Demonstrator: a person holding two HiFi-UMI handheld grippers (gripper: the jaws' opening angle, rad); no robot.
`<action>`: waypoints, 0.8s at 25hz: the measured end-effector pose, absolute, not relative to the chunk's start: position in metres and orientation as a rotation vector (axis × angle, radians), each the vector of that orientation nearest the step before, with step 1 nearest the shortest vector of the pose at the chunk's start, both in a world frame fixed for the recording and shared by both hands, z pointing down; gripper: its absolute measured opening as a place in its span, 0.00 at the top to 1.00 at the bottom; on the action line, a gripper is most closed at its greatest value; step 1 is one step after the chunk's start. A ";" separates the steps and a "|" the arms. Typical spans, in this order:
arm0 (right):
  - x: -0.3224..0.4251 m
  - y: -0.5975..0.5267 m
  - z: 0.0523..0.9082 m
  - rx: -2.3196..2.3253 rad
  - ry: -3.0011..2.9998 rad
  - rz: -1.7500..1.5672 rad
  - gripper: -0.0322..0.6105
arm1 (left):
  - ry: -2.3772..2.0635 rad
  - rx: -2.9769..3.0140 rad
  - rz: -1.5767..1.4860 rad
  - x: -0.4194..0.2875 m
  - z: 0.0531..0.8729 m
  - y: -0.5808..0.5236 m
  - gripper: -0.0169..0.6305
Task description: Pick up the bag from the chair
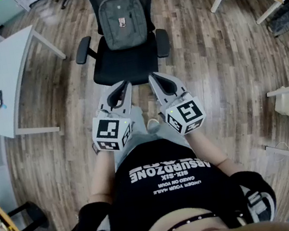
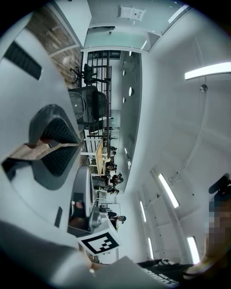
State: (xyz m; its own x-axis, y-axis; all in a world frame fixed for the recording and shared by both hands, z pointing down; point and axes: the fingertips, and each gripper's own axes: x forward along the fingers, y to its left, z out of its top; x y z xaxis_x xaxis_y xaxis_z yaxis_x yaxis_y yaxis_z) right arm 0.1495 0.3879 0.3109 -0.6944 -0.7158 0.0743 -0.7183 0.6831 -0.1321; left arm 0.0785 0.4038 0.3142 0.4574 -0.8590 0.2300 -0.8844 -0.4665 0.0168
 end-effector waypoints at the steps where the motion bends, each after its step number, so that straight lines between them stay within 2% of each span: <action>1: 0.149 0.387 0.310 1.222 -2.867 0.235 0.92 | -1.540 2.568 0.281 0.079 0.314 0.403 0.92; 20: 0.135 0.349 0.322 1.166 -2.851 0.236 0.92 | -1.531 2.494 0.256 0.053 0.333 0.358 0.92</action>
